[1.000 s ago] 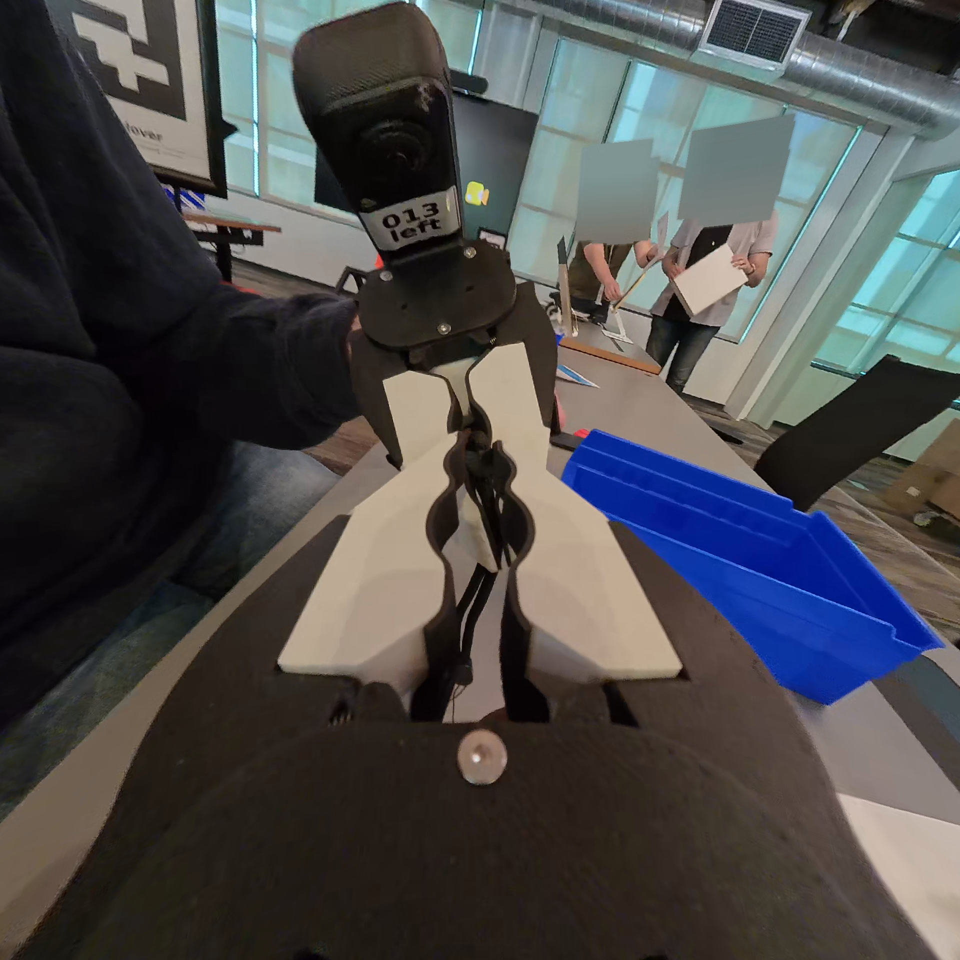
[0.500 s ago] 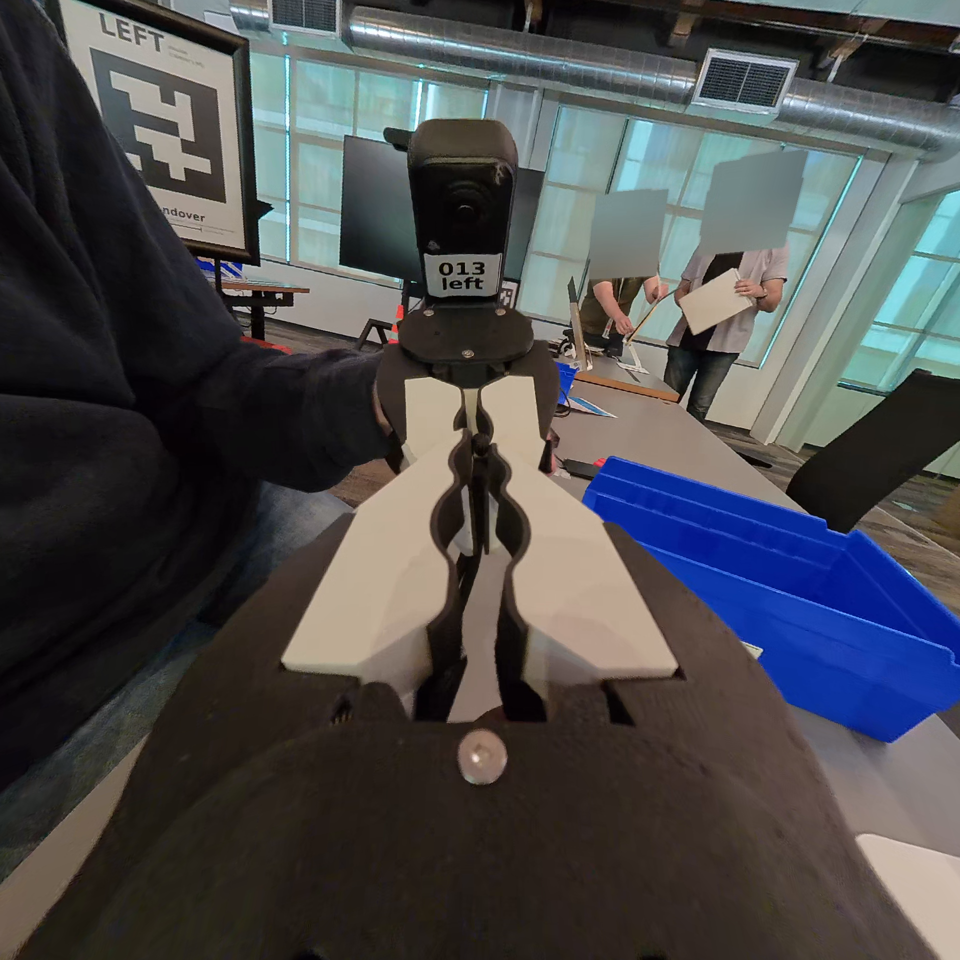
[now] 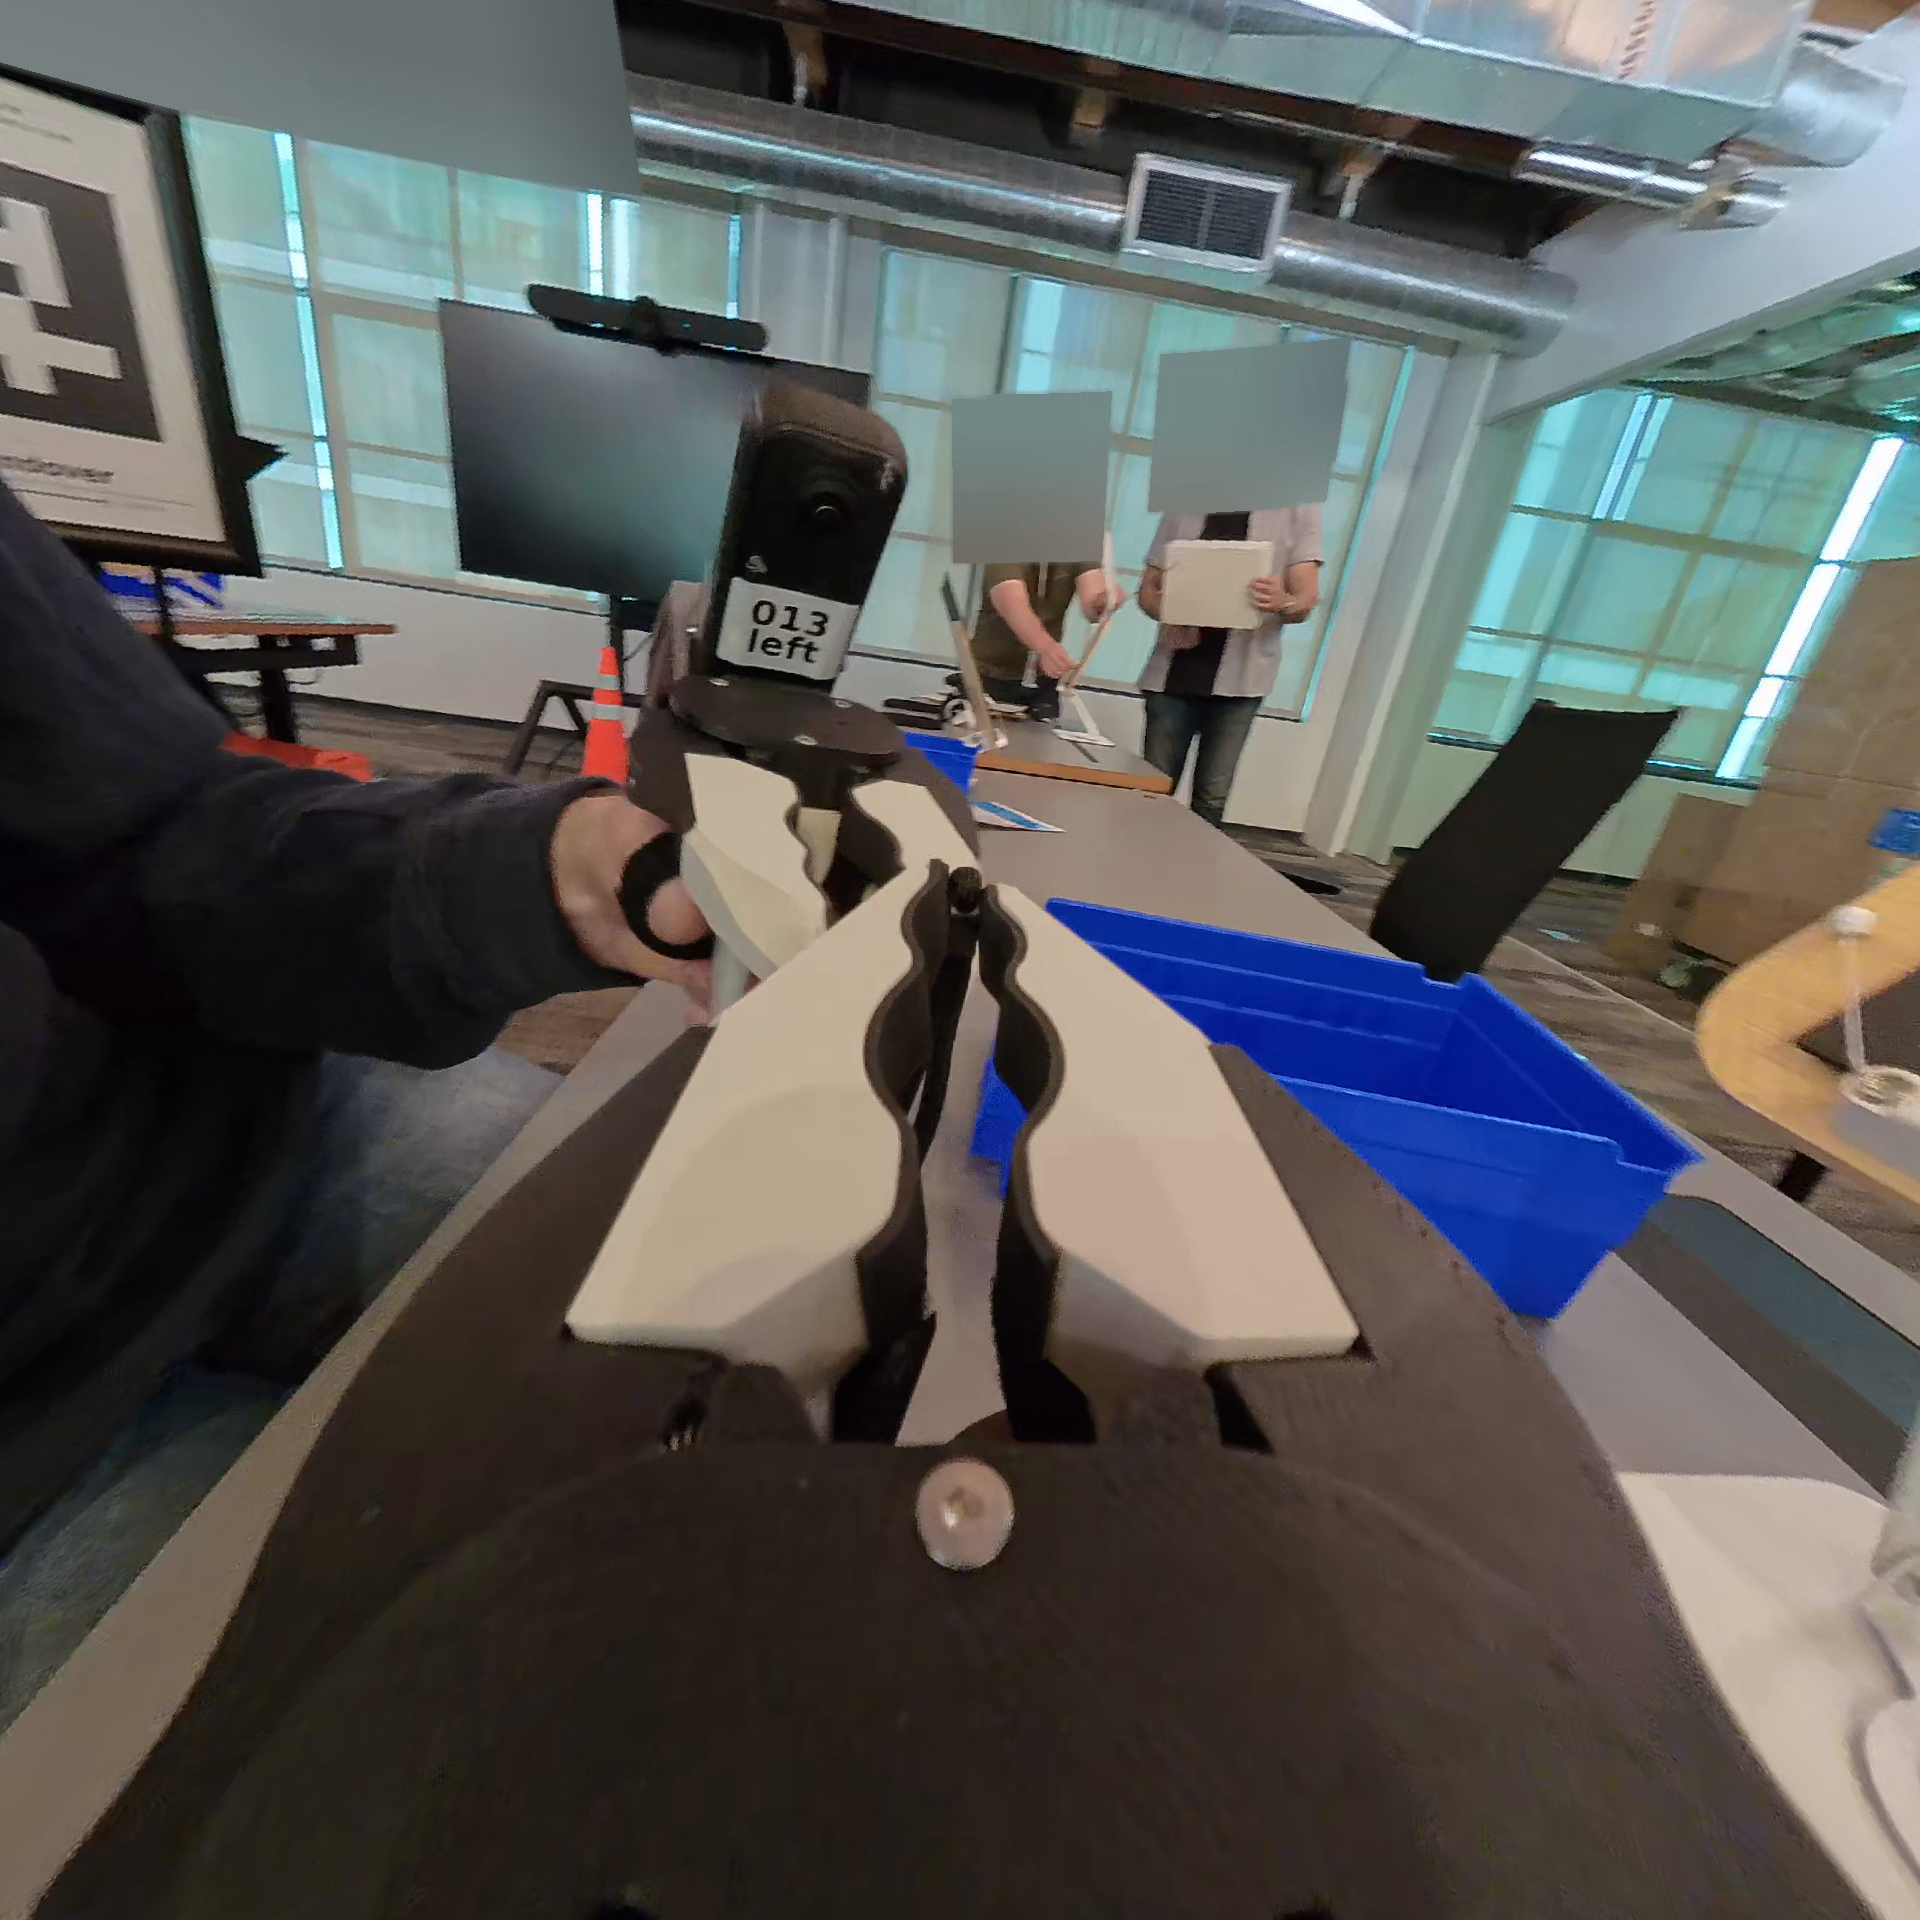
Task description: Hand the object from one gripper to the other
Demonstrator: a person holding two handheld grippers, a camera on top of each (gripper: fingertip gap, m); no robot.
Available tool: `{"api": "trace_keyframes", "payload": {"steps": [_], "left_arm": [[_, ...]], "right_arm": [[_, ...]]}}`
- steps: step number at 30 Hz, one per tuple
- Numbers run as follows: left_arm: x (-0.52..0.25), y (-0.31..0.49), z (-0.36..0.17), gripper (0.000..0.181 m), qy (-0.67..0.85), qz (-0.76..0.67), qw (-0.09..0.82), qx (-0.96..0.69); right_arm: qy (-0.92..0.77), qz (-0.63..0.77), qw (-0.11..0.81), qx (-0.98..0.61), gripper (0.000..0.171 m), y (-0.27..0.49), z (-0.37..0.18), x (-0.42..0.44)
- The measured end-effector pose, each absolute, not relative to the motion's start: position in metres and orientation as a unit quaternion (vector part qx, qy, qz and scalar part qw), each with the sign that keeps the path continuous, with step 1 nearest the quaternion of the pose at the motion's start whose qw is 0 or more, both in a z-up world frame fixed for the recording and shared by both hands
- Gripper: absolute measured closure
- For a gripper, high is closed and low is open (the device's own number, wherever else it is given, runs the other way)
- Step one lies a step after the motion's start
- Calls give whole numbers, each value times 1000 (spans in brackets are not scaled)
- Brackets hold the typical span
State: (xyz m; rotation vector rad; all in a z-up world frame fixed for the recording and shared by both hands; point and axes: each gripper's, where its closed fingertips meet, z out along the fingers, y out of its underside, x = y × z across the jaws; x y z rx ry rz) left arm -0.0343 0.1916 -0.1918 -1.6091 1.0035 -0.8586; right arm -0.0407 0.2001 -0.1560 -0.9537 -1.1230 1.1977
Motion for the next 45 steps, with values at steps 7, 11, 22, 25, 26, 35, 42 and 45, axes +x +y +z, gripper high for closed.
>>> {"api": "trace_keyframes", "payload": {"steps": [7,11,22,25,26,35,42,45], "left_arm": [[-45,179,-175,159,313,-493,459,-670],[-31,163,-190,154,317,-520,399,-685],[-25,210,-184,133,70,-722,396,-563],[-27,212,-176,135,52,-743,398,-535],[-27,211,-173,137,53,-750,396,-528],[-25,205,-165,158,78,-759,386,-518],[-22,202,-171,179,105,-732,403,-540],[-26,206,-173,179,124,-696,436,-557]], "right_arm": [[-447,478,627,-423,170,218,-149,-30],[-450,467,641,-410,170,214,-146,-31],[-474,502,637,-343,170,183,-133,-32],[-493,500,630,-331,169,176,-135,-33],[-500,497,628,-329,169,174,-137,-35],[-545,479,608,-322,168,163,-151,-45],[-556,471,601,-329,169,164,-156,-46],[-540,494,590,-341,167,170,-154,-44]]}}
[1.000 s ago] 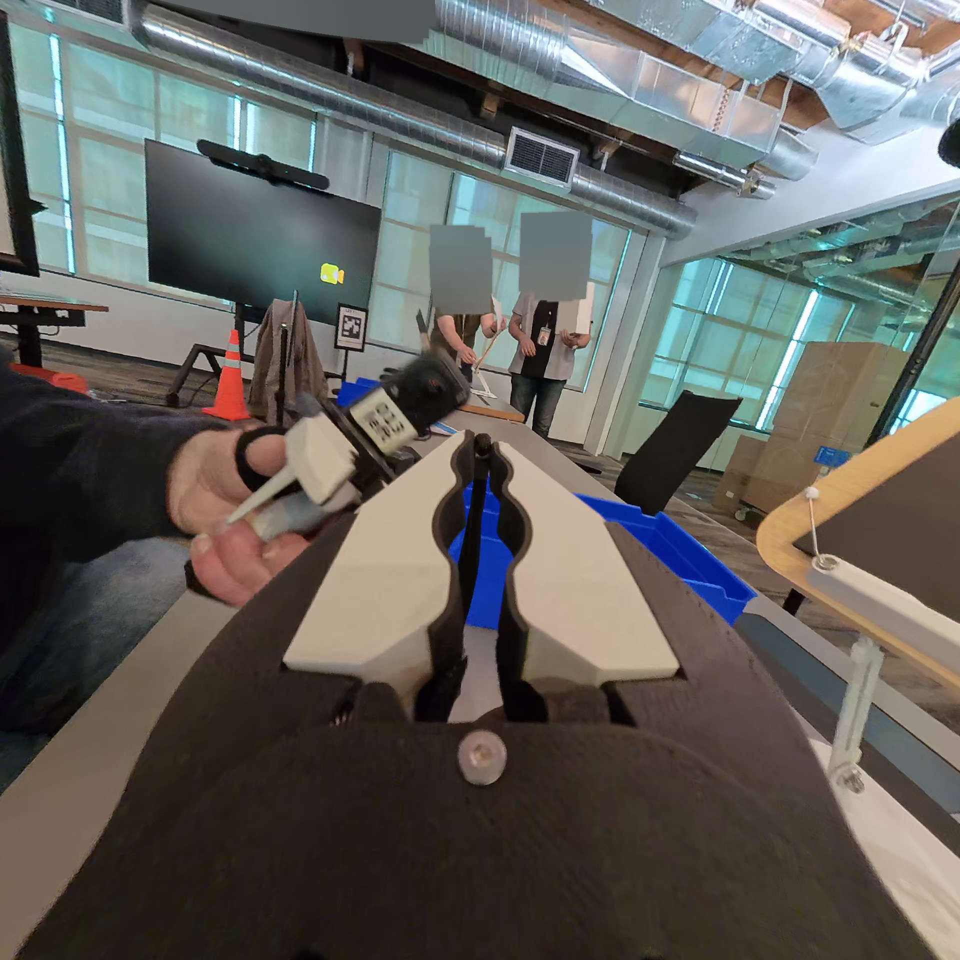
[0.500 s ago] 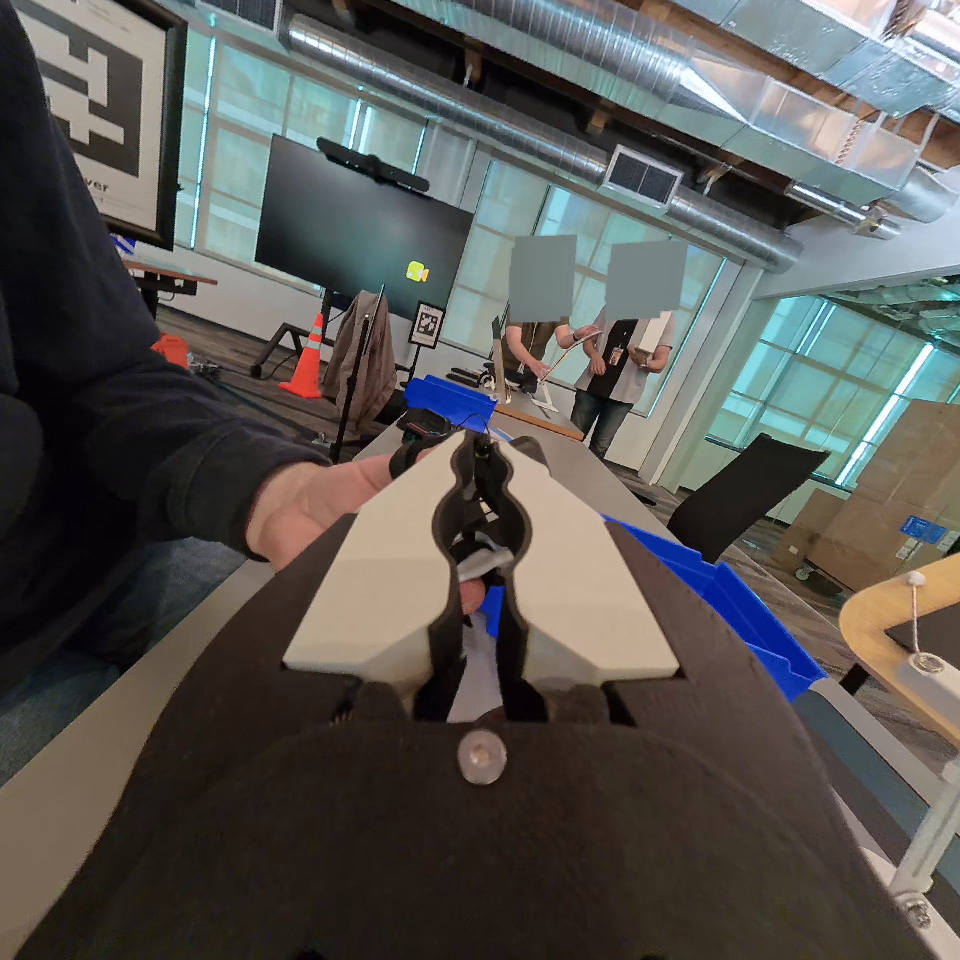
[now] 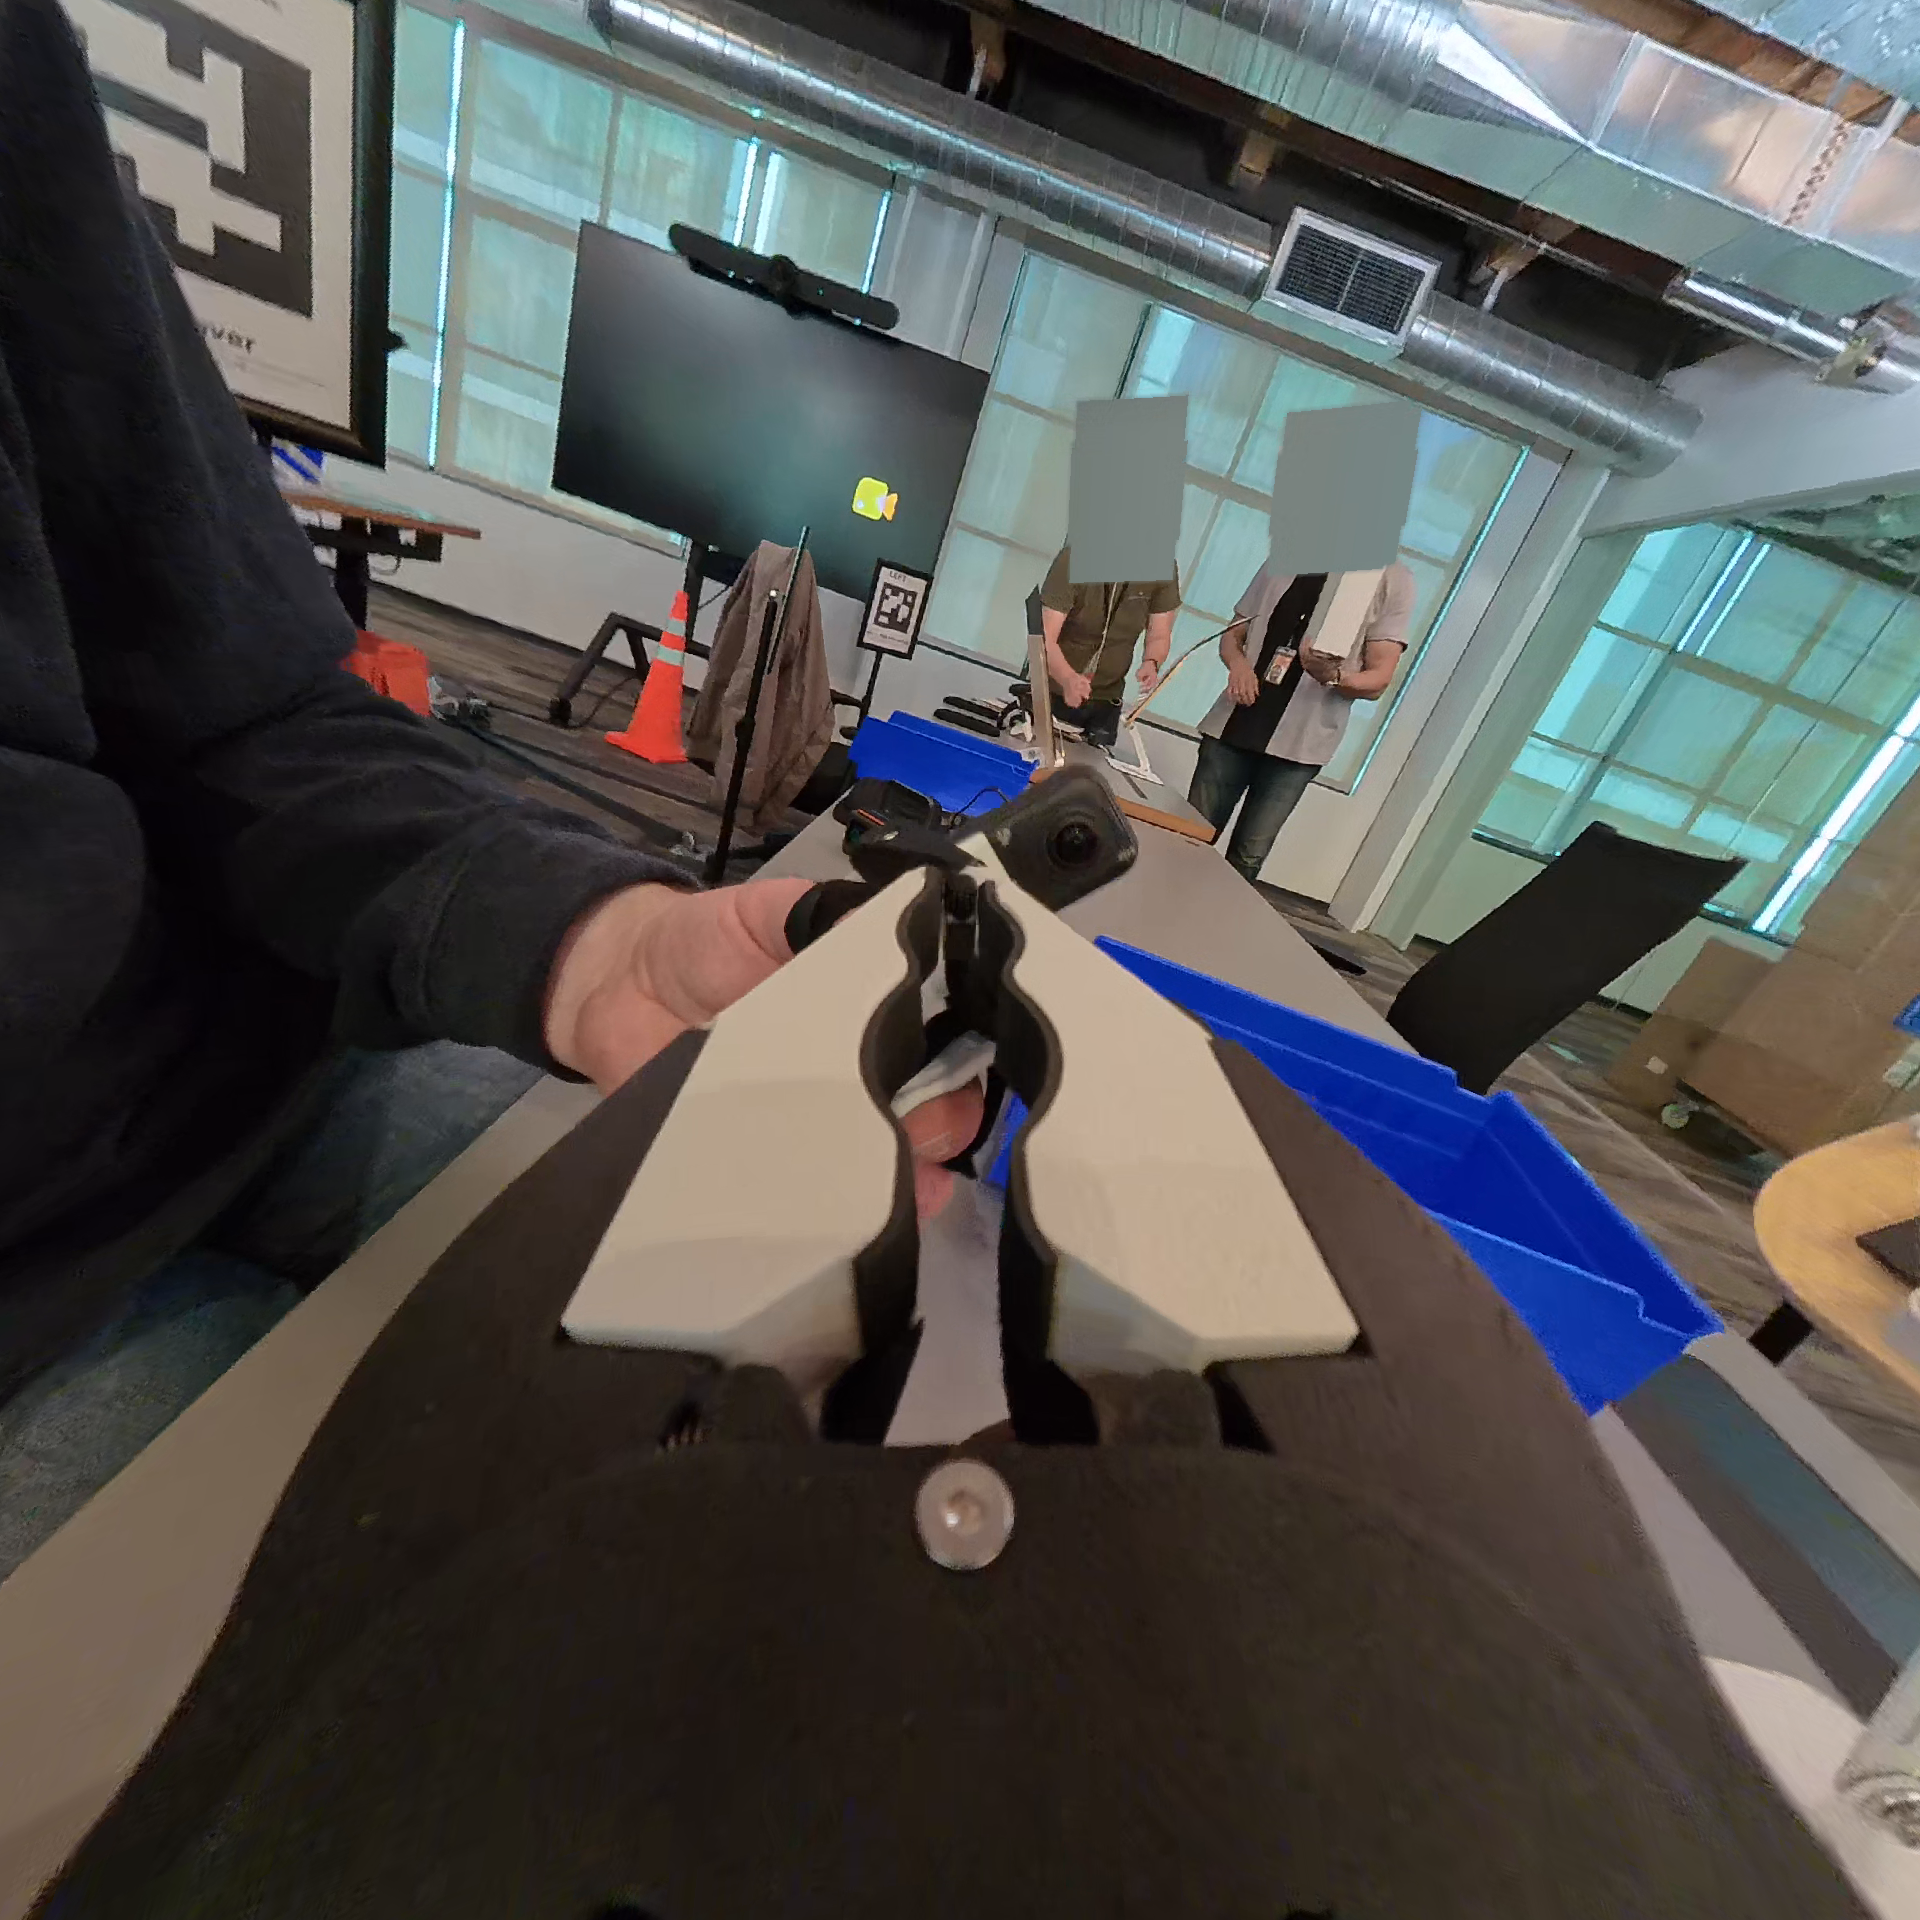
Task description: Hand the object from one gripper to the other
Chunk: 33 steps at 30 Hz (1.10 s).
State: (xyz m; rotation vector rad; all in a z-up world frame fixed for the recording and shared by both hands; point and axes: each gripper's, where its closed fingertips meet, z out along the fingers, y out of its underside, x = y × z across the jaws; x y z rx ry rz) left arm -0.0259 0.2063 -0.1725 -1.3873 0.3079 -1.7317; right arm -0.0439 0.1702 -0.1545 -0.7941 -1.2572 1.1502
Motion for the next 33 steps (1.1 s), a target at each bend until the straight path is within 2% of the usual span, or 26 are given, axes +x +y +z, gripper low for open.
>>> {"api": "trace_keyframes", "payload": {"steps": [4,7,9,13,17,19,23,25,33], "left_arm": [[-40,211,-166,179,178,-619,507,-573],[-50,206,-154,179,256,-542,565,-567],[-49,200,-155,179,348,-436,603,-570],[-36,179,-157,179,483,-316,614,-539],[-26,173,-173,178,552,-226,603,-529],[-23,173,-185,178,577,-189,593,-529],[-19,177,-200,178,599,-149,579,-532],[-19,179,-204,178,597,-149,576,-538],[-29,197,-212,176,554,-157,565,-590]], "right_arm": [[-491,566,533,-393,139,188,-154,-38],[-438,646,452,-431,138,202,-160,-36],[-405,699,387,-444,135,206,-166,-38],[-362,777,284,-428,121,198,-169,-43],[-326,821,251,-395,116,197,-159,-39],[-320,827,244,-391,117,197,-157,-37],[-333,820,256,-388,142,194,-157,-37],[-340,813,276,-383,169,194,-156,-34],[-365,748,372,-411,171,204,-157,-33]]}}
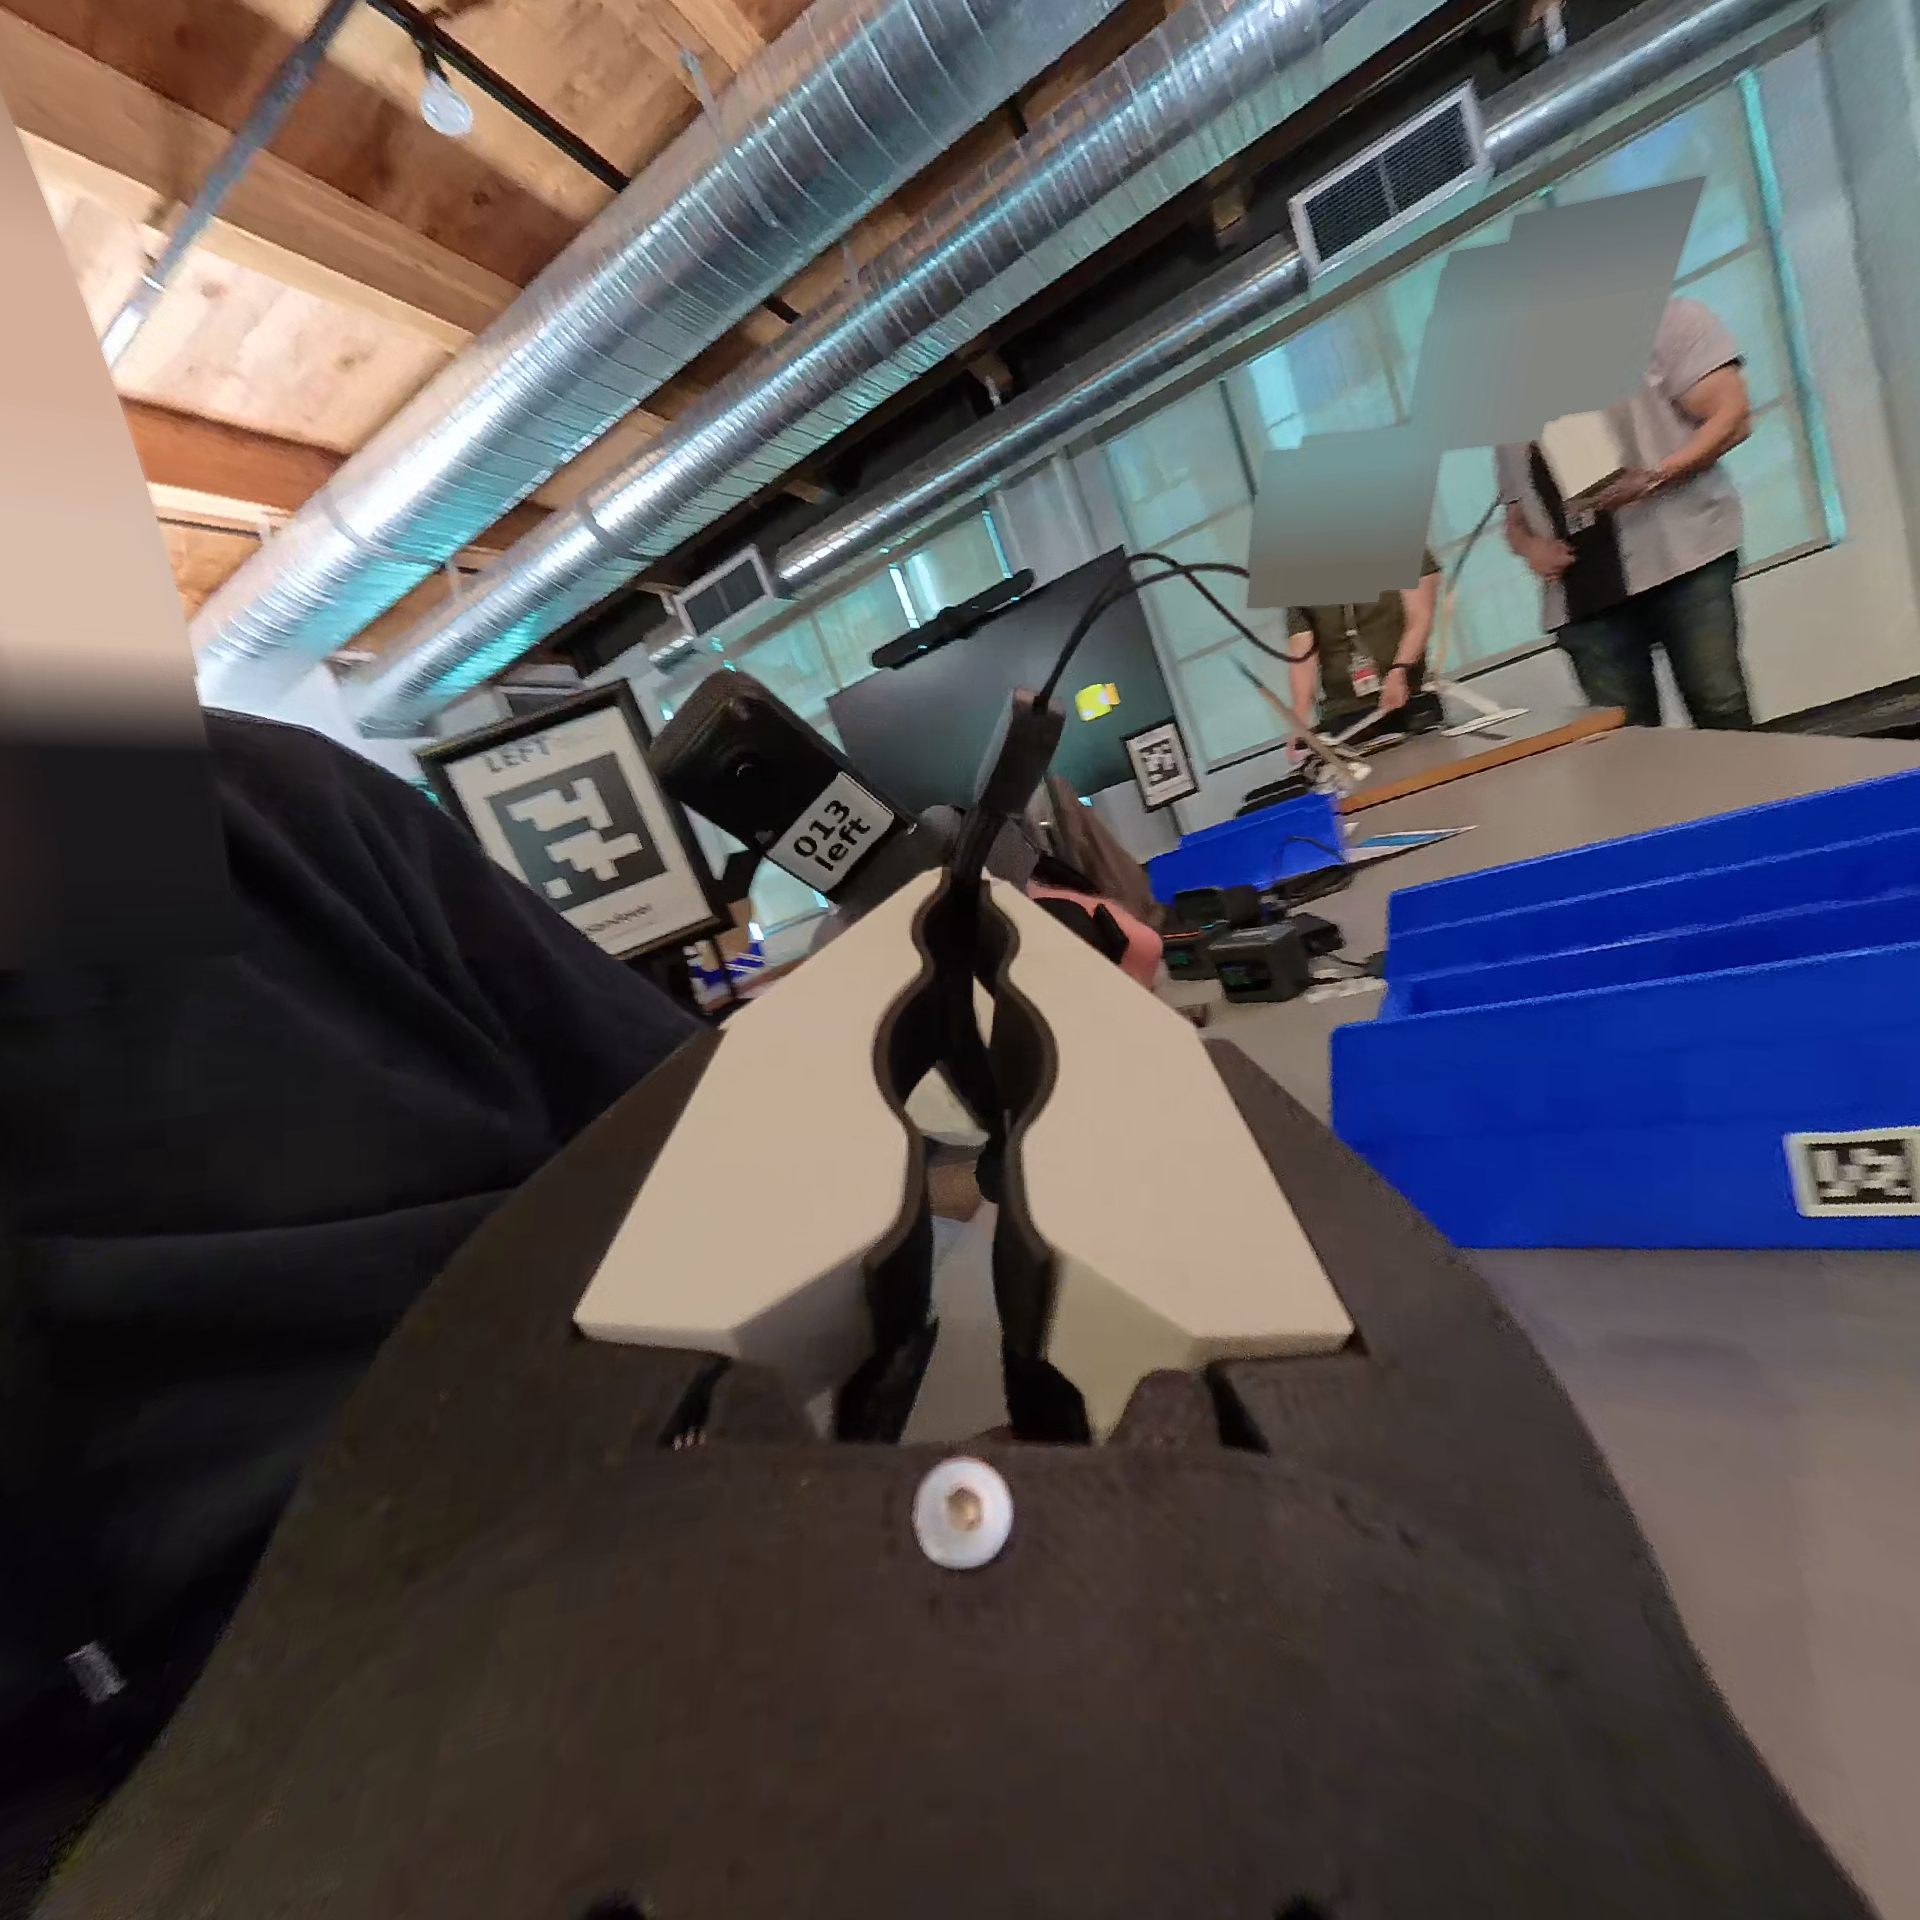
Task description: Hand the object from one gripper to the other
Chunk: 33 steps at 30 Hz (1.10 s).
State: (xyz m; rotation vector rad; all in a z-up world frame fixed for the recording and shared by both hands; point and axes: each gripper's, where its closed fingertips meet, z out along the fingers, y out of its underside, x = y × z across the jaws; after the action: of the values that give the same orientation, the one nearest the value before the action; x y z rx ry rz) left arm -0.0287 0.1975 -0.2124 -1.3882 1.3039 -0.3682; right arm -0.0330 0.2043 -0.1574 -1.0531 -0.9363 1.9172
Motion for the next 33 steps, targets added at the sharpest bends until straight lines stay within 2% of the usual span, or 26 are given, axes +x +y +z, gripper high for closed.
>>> {"api": "trace_keyframes", "payload": {"steps": [2,4,10,14,17,21,24,27,33], "left_arm": [[-34,202,-215,155,537,-165,543,-624],[-43,208,-211,144,515,-159,537,-649],[-33,183,-188,144,435,-346,495,-668],[-40,192,-171,142,409,-338,536,-657],[-44,201,-146,143,434,-249,596,-628],[-17,184,-126,148,591,-62,622,-510],[1,175,-138,146,721,96,568,-386],[-4,181,-153,142,797,185,489,-302],[-25,210,-167,140,840,323,395,-184]], "right_arm": [[-370,718,413,-420,171,211,-157,-31],[-373,689,457,-422,171,217,-153,-26],[-413,597,546,-418,171,219,-149,-21],[-449,563,543,-431,171,215,-160,-30],[-476,542,534,-441,171,211,-169,-38],[-502,537,486,-472,171,207,-188,-49],[-492,593,424,-476,171,200,-193,-52],[-488,616,385,-483,171,197,-198,-52],[-493,646,335,-477,171,183,-200,-56]]}}
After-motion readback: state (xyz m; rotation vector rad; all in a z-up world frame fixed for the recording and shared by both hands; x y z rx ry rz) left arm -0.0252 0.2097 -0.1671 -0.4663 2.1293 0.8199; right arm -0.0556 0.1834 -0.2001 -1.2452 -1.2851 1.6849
